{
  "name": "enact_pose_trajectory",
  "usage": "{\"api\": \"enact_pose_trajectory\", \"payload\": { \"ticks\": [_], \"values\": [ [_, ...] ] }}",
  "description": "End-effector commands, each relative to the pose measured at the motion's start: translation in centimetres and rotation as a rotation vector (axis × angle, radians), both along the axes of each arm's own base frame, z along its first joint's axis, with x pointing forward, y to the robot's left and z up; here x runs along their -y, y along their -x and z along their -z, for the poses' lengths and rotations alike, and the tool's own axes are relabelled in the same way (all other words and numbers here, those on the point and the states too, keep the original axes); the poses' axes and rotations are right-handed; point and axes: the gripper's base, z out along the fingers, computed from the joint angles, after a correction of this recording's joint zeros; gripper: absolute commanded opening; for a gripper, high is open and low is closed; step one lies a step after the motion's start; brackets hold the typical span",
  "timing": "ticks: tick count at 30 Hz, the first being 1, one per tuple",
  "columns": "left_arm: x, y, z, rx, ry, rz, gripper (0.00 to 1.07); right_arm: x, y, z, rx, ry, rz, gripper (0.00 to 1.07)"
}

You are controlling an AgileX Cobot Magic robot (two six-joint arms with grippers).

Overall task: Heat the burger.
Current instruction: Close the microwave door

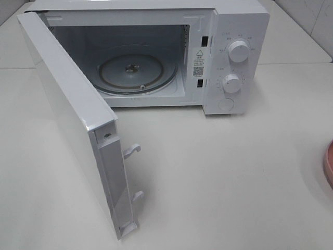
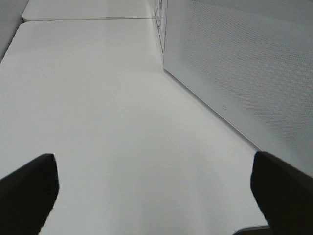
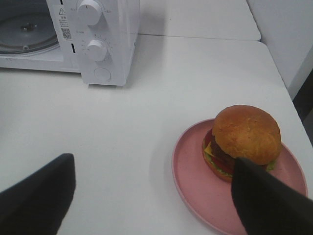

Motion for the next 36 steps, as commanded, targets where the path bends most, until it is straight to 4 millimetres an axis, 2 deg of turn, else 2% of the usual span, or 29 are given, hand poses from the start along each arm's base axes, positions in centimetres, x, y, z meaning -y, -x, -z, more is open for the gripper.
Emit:
{"api": "enact_pose_trajectory", "payload": {
  "ticks": [1, 5, 36],
  "values": [
    [0.0, 0.2, -0.1, 0.03, 0.009, -0.01, 1.0, 0.0, 0.2, 0.4, 0.01, 0.003, 0.003, 0.76],
    [0.0, 0.2, -0.1, 0.03, 0.009, -0.009, 1.0, 0.0, 0.4, 2.0, 0.018, 0.002, 0.002, 0.76],
    [0.0, 0.2, -0.1, 0.03, 0.008, -0.009, 1.0, 0.0, 0.8, 2.1, 0.041, -0.009, 0.001, 0.76]
  ]
}}
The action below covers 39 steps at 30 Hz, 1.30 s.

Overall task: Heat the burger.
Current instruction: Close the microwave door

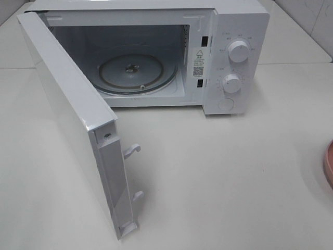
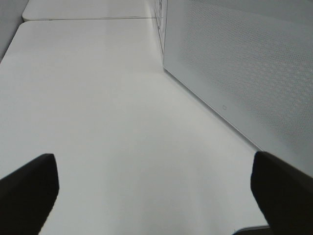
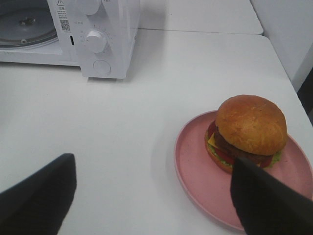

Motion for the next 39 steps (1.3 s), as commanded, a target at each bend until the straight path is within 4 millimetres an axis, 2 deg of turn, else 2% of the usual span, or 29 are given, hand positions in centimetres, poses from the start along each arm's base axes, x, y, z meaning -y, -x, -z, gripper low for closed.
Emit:
{"api": "enact_pose_trajectory", "payload": {
  "ticks": [1, 31, 35, 36, 37, 38, 39],
  "values": [
    [0.0, 0.2, -0.1, 0.03, 0.008, -0.009, 1.0, 0.0, 0.4, 0.0, 0.037, -0.002, -0.002, 0.76],
    [0.2, 0.1, -0.2, 0.023, 0.026, 0.004, 0.99, 0.0, 0.4, 0.0, 0.037, -0.002, -0.002, 0.76],
    [0.2, -0.2, -1.1, 0.055, 0.032, 0.003, 0.91, 0.0, 0.4, 0.0, 0.037, -0.002, -0.002, 0.76],
    [0.2, -0.4, -1.9, 0.109, 0.04, -0.002, 0.82, 0.0, 0.4, 0.0, 0.037, -0.002, -0.002, 0.76],
    [0.2, -0.4, -1.9, 0.109, 0.04, -0.002, 0.82, 0.0, 0.4, 0.0, 0.037, -0.002, -0.002, 0.76],
    [0.2, -0.9, -2.5, 0.159, 0.046, -0.007, 0.7, 0.0, 0.4, 0.0, 0.037, -0.002, -0.002, 0.76],
    [0.2, -0.9, -2.5, 0.159, 0.046, -0.007, 0.7, 0.0, 0.4, 0.0, 0.037, -0.002, -0.002, 0.76]
  ]
}}
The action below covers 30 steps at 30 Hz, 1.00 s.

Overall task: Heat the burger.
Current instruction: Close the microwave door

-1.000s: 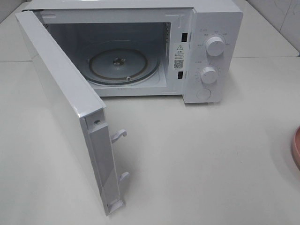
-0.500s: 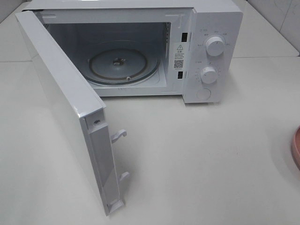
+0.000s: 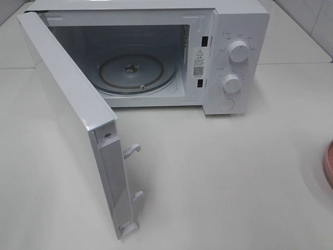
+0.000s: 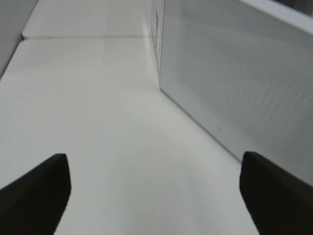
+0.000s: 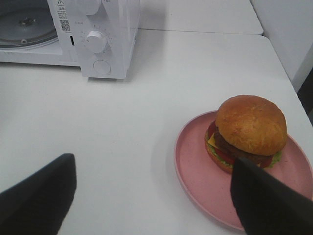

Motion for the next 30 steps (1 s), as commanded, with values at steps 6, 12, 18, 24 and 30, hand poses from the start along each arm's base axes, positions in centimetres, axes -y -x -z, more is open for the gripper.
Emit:
{"api": "enact_pose_trajectory", "payload": {
  "ticks": [6, 12, 18, 24, 30],
  "values": [
    [0.0, -2.1, -2.3, 0.157, 0.031, -0.023, 0.28, 0.0, 0.4, 0.0, 0.037, -0.002, -0.002, 0.76],
    [0.1, -5.4, -2.3, 0.14, 0.034, -0.036, 0.0, 0.0, 0.4, 0.0, 0.037, -0.002, -0.002, 0.76],
    [0.1, -8.8, -0.7, 0.185, 0.054, -0.059, 0.0, 0.0, 0.4, 0.0, 0.037, -0.002, -0.002, 0.76],
    [-0.1, -10.8, 0.6, 0.289, 0.067, -0.088, 0.0, 0.0, 0.4, 0.0, 0.037, -0.002, -0.002, 0.76],
    [-0.3, -12.6, 2.2, 0.425, 0.07, -0.123, 0.0, 0.0, 0.4, 0.0, 0.037, -0.002, -0.002, 0.76]
  ]
}}
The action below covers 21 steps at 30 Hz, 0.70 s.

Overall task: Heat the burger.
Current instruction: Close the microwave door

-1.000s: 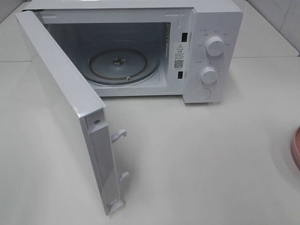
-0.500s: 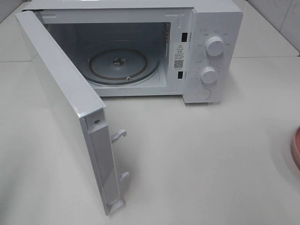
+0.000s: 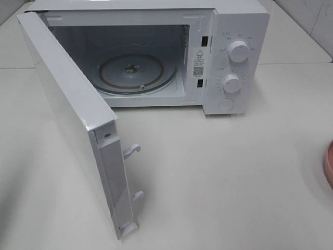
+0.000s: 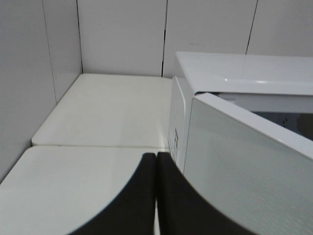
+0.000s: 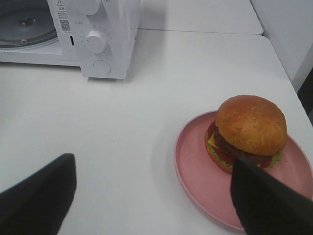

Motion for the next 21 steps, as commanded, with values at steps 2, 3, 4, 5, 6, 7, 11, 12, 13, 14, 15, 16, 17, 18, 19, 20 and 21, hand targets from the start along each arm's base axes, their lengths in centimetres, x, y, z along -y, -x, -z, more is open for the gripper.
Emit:
{"api": "enact_pose_trajectory", "payload": {
  "ticks": [2, 3, 4, 5, 6, 7, 11, 12, 13, 14, 15, 16, 17, 18, 19, 20, 21],
  "values": [
    [-0.2, -0.8, 0.3, 0.069, 0.025, -0.022, 0.0, 0.0, 0.4, 0.0, 0.037, -0.002, -0.002, 0.76],
    [-0.2, -1.4, 0.8, 0.06, 0.031, -0.024, 0.0, 0.0, 0.4, 0.0, 0.037, -0.002, -0.002, 0.76],
    [-0.1, -1.7, 1.0, 0.055, 0.027, -0.021, 0.0, 0.0, 0.4, 0.0, 0.037, -0.002, -0.002, 0.76],
    [-0.1, -1.7, 1.0, 0.055, 0.027, -0.021, 0.0, 0.0, 0.4, 0.0, 0.037, -0.002, -0.002, 0.76],
    [0.0, -2.4, 1.2, 0.051, 0.01, -0.011, 0.0, 0.0, 0.4, 0.0, 0.037, -0.002, -0.002, 0.76],
    [0.1, -2.7, 1.3, 0.059, 0.0, -0.007, 0.0, 0.0, 0.4, 0.0, 0.037, -0.002, -0.002, 0.76],
    [0.6, -4.5, 2.4, 0.033, -0.02, 0.039, 0.0, 0.0, 0.4, 0.0, 0.037, -0.002, -0.002, 0.76],
    [0.7, -4.9, 2.7, 0.027, -0.026, 0.052, 0.0, 0.0, 0.4, 0.0, 0.037, -0.002, -0.002, 0.76],
    [0.7, -4.9, 2.7, 0.027, -0.026, 0.052, 0.0, 0.0, 0.4, 0.0, 0.037, -0.002, -0.002, 0.76],
    [1.1, -5.7, 3.5, 0.006, -0.047, 0.088, 0.0, 0.0, 0.4, 0.0, 0.037, -0.002, -0.002, 0.76],
    [1.1, -5.7, 3.5, 0.006, -0.047, 0.088, 0.0, 0.0, 0.4, 0.0, 0.037, -0.002, -0.002, 0.76],
    [1.5, -6.5, 4.2, -0.002, -0.066, 0.126, 0.0, 0.0, 0.4, 0.0, 0.037, -0.002, -0.002, 0.76],
    [1.6, -6.8, 4.5, -0.007, -0.08, 0.145, 0.0, 0.0, 0.4, 0.0, 0.037, -0.002, -0.002, 0.76],
    [1.6, -6.8, 4.5, -0.007, -0.08, 0.145, 0.0, 0.0, 0.4, 0.0, 0.037, -0.002, -0.002, 0.76],
    [2.0, -7.5, 5.5, -0.028, -0.092, 0.179, 0.0, 0.0, 0.4, 0.0, 0.037, -0.002, -0.002, 0.76],
    [2.1, -7.8, 5.9, -0.034, -0.089, 0.188, 0.0, 0.0, 0.4, 0.0, 0.037, -0.002, -0.002, 0.76],
    [2.1, -7.8, 5.9, -0.034, -0.089, 0.188, 0.0, 0.0, 0.4, 0.0, 0.037, -0.002, -0.002, 0.76]
  ]
}}
